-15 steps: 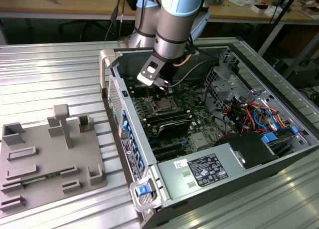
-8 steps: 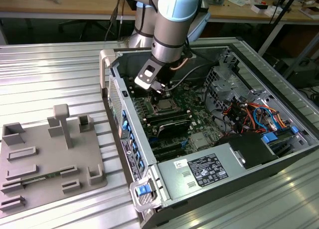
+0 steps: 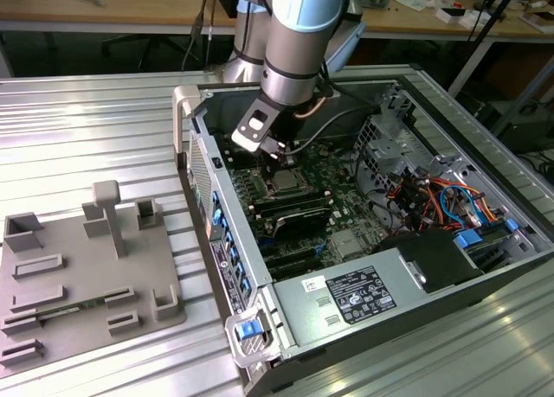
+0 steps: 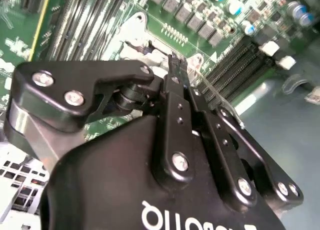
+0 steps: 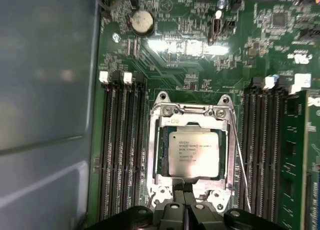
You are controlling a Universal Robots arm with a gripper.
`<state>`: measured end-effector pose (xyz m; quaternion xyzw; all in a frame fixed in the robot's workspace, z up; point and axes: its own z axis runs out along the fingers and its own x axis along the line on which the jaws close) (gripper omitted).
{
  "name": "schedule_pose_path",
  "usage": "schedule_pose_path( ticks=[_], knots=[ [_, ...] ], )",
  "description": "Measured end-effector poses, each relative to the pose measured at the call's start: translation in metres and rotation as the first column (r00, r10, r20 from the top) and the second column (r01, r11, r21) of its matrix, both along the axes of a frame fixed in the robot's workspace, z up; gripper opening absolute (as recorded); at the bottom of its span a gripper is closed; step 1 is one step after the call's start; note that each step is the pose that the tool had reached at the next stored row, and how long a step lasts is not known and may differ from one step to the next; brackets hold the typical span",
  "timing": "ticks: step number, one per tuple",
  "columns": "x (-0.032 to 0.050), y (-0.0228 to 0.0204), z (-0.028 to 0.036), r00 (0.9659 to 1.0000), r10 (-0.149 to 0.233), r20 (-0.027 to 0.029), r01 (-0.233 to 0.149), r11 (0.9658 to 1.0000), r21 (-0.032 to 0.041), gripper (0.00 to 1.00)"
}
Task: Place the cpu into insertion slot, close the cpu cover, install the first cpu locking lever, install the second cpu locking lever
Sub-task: 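Close the cpu cover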
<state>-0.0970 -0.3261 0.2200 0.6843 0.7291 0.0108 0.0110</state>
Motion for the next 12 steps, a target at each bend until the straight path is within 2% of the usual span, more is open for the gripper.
schedule_pose_path(
  ticks=[2,8,12],
  knots=[
    [0.0,0.0001,0.0021,1.0,0.0,0.0,0.0,1.0,0.0,0.11],
    [-0.0001,0.0001,0.0022,1.0,0.0,-0.0002,0.0,1.0,-0.0001,0.11],
    [-0.0004,0.0001,-0.0064,1.0,0.0,-0.0003,0.0,1.0,0.0009,0.11]
  ],
)
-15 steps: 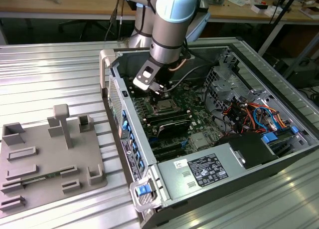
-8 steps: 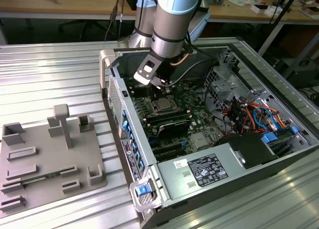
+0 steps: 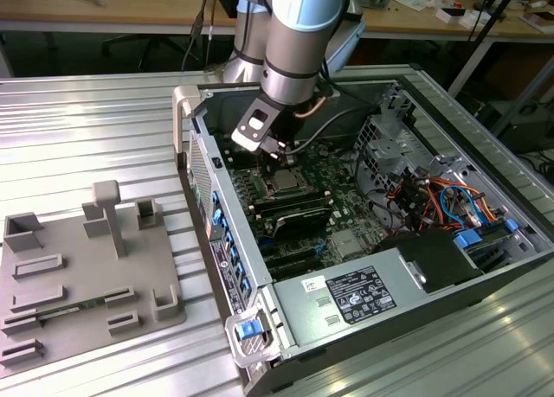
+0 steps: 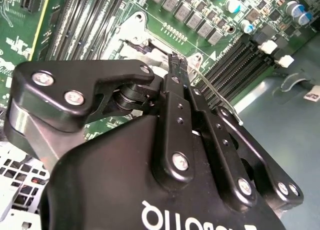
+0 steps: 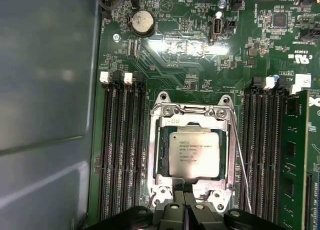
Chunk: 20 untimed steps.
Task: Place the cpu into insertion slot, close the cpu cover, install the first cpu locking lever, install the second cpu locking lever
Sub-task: 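Close the cpu cover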
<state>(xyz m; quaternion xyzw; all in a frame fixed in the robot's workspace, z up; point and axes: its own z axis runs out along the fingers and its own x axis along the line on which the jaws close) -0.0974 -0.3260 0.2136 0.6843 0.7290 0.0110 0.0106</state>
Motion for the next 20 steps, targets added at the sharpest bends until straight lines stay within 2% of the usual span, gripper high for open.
schedule_pose_path(
  ticks=[9,14,17,19,20],
  knots=[
    [-0.0021,-0.0001,-0.0077,1.0,0.0,-0.0023,0.0,1.0,0.0051,0.11],
    [-0.0022,0.0,-0.0085,1.0,0.0,-0.0023,0.0,0.9999,0.0105,0.11],
    [-0.0021,0.0001,-0.0072,1.0,0.0,-0.0015,0.0,0.9999,0.0119,0.11],
    [-0.0022,0.0,-0.0033,1.0,0.0,-0.0022,0.0,0.9999,0.0111,0.11],
    [-0.0022,0.0,0.0009,1.0,0.0,-0.0022,0.0,0.9999,0.011,0.11]
  ],
)
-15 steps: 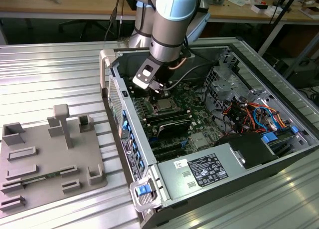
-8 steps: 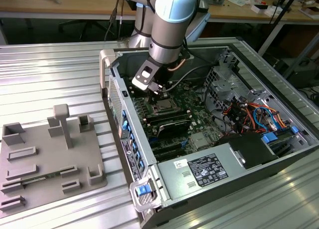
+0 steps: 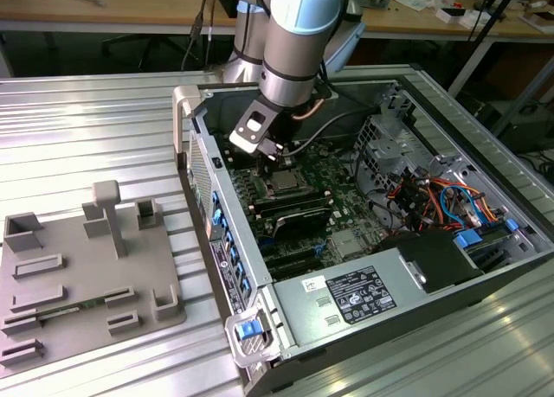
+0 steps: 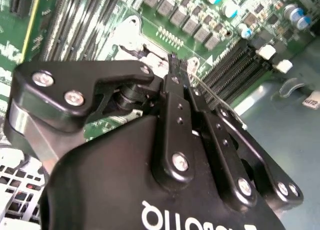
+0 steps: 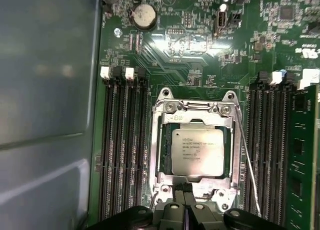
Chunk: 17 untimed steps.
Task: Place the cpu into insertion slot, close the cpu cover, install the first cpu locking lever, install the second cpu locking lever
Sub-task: 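Close the cpu cover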
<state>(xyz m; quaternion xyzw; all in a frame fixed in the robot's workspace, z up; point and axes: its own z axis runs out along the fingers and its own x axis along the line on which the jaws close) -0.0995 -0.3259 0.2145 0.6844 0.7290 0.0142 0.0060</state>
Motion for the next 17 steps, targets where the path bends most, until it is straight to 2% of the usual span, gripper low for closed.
schedule_pose_path(
  ticks=[3,9,14,17],
  knots=[
    [0.0017,0.0,0.0012,1.0,0.0,0.0001,0.0,1.0,0.0001,0.11],
    [0.0163,-0.0004,0.0008,1.0,0.001,-0.0005,-0.001,1.0,0.0,0.11],
    [0.022,-0.0048,-0.0007,0.9999,0.012,-0.0008,-0.012,0.9999,0.0,0.11],
    [0.0231,-0.006,-0.002,0.9999,0.015,-0.0009,-0.015,0.9999,-0.0001,0.11]
  ],
)
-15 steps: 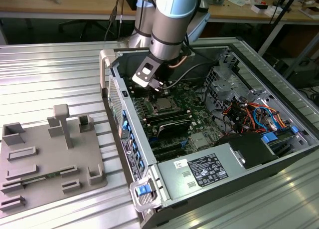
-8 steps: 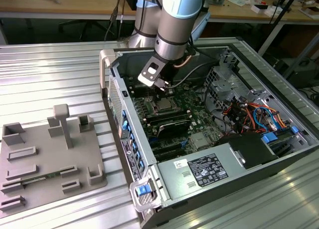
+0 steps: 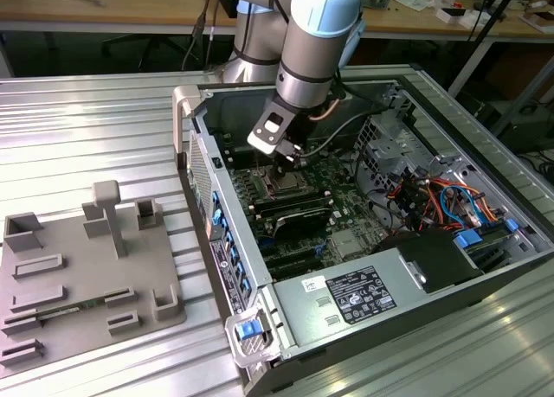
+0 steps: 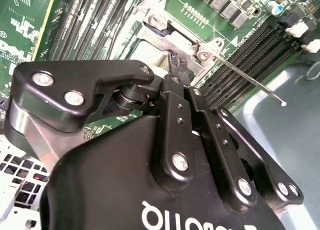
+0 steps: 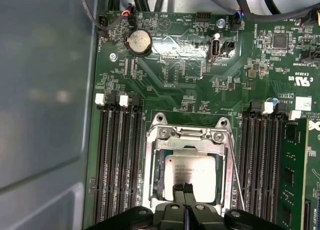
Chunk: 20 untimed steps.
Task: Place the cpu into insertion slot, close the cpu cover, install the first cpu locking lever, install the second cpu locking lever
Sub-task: 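Close the cpu cover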
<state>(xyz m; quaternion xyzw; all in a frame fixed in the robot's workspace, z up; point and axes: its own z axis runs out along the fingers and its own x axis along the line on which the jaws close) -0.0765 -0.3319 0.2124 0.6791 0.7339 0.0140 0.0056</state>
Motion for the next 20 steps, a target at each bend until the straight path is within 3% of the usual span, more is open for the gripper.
schedule_pose_path(
  ticks=[8,12,14,17,20],
  knots=[
    [0.0032,0.0002,-0.0059,0.9999,0.013,-0.0003,-0.013,0.9999,-0.0004,0.11],
    [0.0039,0.006,-0.0066,0.9999,0.014,-0.0003,-0.014,0.9999,-0.0001,0.11],
    [0.0051,0.0061,-0.006,0.9999,0.017,0.0003,-0.017,0.9999,0.0006,0.11],
    [0.0068,0.0047,-0.0039,0.9995,0.032,0.0,-0.032,0.9995,0.0002,0.11],
    [0.0068,0.0002,-0.0041,0.9992,0.04,-0.0001,-0.04,0.9992,0.0002,0.11]
  ],
)
